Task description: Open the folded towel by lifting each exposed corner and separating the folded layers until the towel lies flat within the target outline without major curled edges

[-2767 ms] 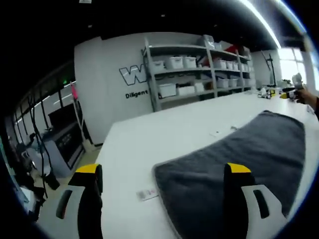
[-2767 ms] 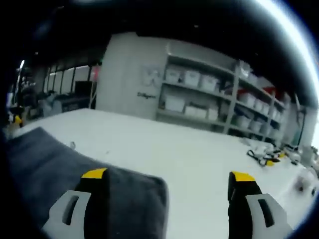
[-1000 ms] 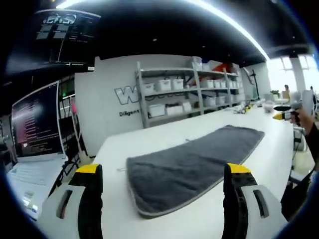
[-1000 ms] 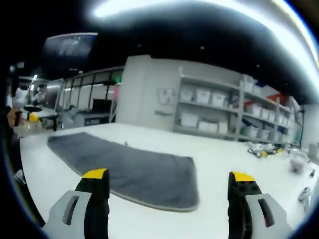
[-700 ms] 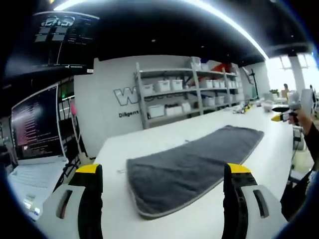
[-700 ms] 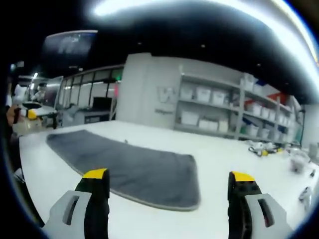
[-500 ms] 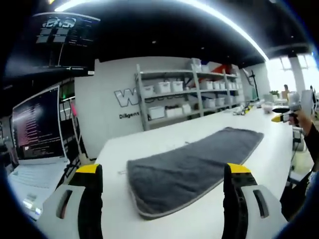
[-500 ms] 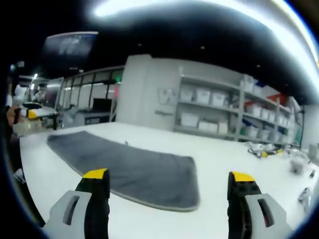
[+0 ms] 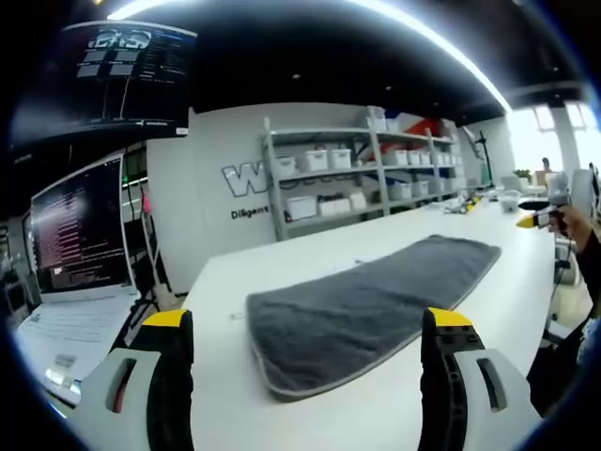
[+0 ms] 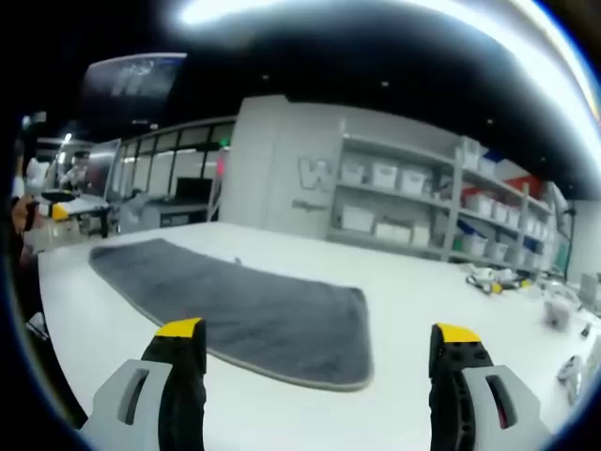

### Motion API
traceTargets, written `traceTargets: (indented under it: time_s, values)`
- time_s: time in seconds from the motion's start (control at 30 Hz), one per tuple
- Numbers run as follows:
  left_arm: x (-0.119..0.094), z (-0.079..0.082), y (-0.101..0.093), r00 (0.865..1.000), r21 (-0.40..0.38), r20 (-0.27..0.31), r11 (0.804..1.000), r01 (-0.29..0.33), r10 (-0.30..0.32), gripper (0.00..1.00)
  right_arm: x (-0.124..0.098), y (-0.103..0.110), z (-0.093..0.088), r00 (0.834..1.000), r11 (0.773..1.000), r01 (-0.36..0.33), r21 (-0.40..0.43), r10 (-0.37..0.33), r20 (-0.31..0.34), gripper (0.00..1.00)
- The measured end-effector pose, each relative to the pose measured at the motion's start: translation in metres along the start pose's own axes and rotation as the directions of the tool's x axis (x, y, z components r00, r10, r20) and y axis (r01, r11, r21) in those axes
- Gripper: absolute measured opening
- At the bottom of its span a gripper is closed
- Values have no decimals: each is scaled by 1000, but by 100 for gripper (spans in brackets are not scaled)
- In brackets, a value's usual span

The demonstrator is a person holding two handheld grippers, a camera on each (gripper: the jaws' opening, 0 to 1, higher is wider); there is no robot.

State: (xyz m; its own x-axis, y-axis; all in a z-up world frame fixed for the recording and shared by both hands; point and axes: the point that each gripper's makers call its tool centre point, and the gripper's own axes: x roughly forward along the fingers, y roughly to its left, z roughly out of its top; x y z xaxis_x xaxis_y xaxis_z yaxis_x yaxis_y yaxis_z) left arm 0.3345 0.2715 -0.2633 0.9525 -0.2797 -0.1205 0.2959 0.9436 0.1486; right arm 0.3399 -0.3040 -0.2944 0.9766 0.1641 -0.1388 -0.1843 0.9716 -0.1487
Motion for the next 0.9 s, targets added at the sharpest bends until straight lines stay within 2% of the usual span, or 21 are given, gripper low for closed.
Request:
traceTargets:
  time_s: [0.2,0.6,0.9]
  values:
    - [-3,1,3,1000,-45,25,999,-6,7,100,-2,-1,-1,1000,1000,-2,-6,2,-8,99]
    - [-15,-1,3,999,-59,32,998,-6,8,100,-9,0,-1,1000,1000,-7,-9,7,-6,99]
    - [-6,-9,0,1000,-56,8,998,9,-8,100,3,3,-13,999,1000,-22,-2,21,-42,99]
